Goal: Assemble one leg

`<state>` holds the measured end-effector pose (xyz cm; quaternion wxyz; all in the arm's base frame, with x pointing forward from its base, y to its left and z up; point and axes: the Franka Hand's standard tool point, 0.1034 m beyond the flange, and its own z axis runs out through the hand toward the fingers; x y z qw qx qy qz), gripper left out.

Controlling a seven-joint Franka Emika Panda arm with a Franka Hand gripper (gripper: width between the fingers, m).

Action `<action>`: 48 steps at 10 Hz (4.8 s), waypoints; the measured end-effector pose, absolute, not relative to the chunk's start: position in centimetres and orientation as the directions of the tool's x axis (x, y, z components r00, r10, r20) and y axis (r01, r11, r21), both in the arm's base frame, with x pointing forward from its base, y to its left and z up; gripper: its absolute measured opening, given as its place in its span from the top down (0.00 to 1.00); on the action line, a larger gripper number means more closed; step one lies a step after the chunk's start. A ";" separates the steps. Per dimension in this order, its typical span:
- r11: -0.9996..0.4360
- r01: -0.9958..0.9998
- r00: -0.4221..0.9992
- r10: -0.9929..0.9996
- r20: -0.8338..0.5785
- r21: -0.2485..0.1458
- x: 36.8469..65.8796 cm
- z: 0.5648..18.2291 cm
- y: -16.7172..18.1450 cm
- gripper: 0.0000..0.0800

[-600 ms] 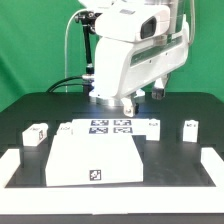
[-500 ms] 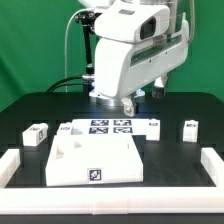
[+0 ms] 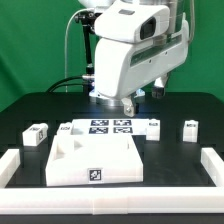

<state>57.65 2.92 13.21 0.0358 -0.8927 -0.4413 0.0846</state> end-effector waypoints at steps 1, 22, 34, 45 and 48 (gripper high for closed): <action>-0.608 0.782 0.596 0.794 -0.119 -0.139 57.6 13.2 2.9 0.19; 0.046 0.998 -0.045 0.999 0.016 -0.039 42.9 1.3 -6.0 0.19; 0.004 0.999 -0.003 1.000 0.018 -0.047 43.0 0.7 -6.2 0.92; -0.036 0.999 0.037 0.999 0.035 -0.030 46.3 0.8 0.9 0.92; -0.026 1.000 0.027 0.998 0.057 -0.011 47.9 0.6 4.0 0.92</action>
Offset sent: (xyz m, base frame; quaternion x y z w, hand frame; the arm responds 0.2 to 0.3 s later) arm 0.0000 0.0000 0.0000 0.0000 0.0000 0.0000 1.0000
